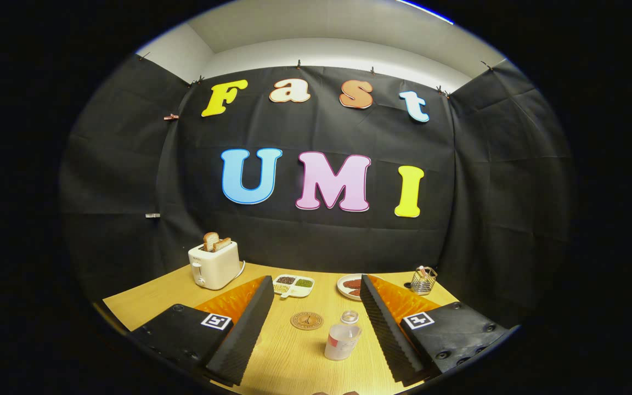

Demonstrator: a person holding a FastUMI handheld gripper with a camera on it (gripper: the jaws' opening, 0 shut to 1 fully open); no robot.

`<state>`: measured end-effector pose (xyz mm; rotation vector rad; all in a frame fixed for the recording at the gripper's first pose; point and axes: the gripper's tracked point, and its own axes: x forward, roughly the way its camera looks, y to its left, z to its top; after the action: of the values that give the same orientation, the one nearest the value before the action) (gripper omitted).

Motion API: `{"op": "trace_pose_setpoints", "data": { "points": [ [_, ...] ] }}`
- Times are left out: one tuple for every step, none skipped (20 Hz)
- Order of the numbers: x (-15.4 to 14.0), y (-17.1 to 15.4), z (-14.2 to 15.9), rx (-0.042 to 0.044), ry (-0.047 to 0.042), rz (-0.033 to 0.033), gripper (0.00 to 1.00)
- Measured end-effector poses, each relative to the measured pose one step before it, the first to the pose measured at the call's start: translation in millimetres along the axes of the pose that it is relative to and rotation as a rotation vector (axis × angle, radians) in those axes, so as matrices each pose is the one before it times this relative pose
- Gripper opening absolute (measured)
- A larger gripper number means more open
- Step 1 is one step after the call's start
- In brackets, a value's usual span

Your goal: Take the bottle from table, then pour the juice into the cup, finally place the bottle on the coaster

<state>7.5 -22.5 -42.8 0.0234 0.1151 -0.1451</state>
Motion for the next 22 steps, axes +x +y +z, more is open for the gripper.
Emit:
{"op": "trace_pose_setpoints", "data": {
  "points": [
    [-0.12, -0.44, -1.54, -0.00110, 0.00253, -0.00431, 0.97],
    [1.39, -1.44, -1.79, -0.00414, 0.00303, -0.00605, 0.97],
    [1.33, -2.23, -2.49, -0.00287, 0.00543, -0.00690, 0.97],
    [1.52, -1.41, -2.36, 0.00020, 0.00677, -0.00465, 0.97],
    [2.31, -1.96, -1.93, 0.00067, 0.00598, -0.00448, 0.97],
    [2.30, -1.31, -1.56, -0.00186, 0.00426, -0.00182, 0.97],
    [3.74, -1.70, -2.83, -0.00481, 0.00566, -0.00224, 0.97],
    [3.90, -2.49, -3.73, -0.00365, 0.00894, -0.00243, 0.97],
    [4.49, -2.47, -4.55, -0.00287, 0.00752, -0.00113, 0.97],
    [5.81, -5.33, -4.69, -0.00523, 0.00587, -0.00536, 0.97],
    [5.09, -3.35, -3.28, -0.00223, 0.00605, -0.00222, 0.97],
    [6.51, -3.36, -6.20, -0.00079, 0.01166, 0.00199, 0.97],
    [6.67, -3.29, -6.98, 0.00048, 0.01032, 0.00177, 0.97],
    [6.09, -4.24, -6.35, 0.00109, 0.00825, 0.00337, 0.97],
    [6.02, -2.89, -7.31, 0.00017, 0.00665, 0.00629, 0.97],
    [6.45, -2.75, -7.21, -0.00045, 0.00800, 0.00801, 0.97],
    [6.08, -1.64, -7.27, 0.00332, 0.00418, 0.01365, 0.97],
    [7.15, -0.63, -6.60, 0.00631, 0.00280, 0.01620, 0.97],
    [6.96, -0.93, -8.04, 0.00503, 0.00579, 0.01348, 0.97],
    [6.06, -2.45, -10.24, 0.00272, 0.01176, 0.01110, 0.97],
    [6.54, -1.26, -10.58, 0.00818, 0.01125, 0.01200, 0.97],
    [4.66, -0.55, -9.55, 0.01071, 0.01085, 0.01110, 0.97]
  ]
}}
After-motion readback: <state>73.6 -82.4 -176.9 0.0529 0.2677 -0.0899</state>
